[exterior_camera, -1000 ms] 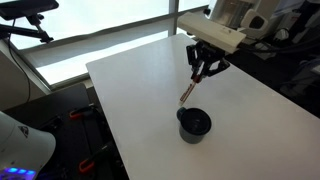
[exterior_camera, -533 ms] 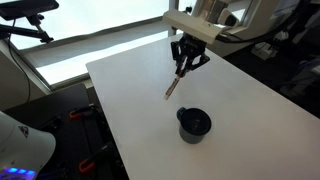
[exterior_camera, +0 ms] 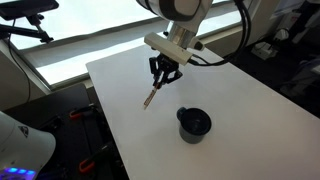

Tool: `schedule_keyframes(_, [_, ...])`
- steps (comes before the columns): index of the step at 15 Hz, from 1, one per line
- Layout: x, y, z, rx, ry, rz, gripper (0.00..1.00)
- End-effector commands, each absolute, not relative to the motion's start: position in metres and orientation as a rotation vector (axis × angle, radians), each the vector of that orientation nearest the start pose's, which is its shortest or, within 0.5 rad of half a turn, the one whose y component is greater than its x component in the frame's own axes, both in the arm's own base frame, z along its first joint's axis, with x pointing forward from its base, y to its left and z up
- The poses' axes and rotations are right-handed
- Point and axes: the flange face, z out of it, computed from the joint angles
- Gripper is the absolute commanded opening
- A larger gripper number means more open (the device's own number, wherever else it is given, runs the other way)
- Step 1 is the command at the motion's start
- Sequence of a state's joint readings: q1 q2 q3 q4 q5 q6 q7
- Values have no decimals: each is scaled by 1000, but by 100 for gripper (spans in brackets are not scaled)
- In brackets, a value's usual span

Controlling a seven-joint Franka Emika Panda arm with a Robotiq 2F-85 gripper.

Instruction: Remove the marker from the dark green mug.

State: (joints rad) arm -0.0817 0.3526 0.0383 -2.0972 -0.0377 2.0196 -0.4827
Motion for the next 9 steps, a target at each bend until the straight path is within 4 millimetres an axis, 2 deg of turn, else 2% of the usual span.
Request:
schedule_keyframes(1, [506, -15, 200, -2875, -814, 680, 5])
schedule_keyframes(6, [478, -12, 169, -2861, -971, 750, 5])
schedule_keyframes(9, [468, -13, 159, -2853, -1031, 759, 5])
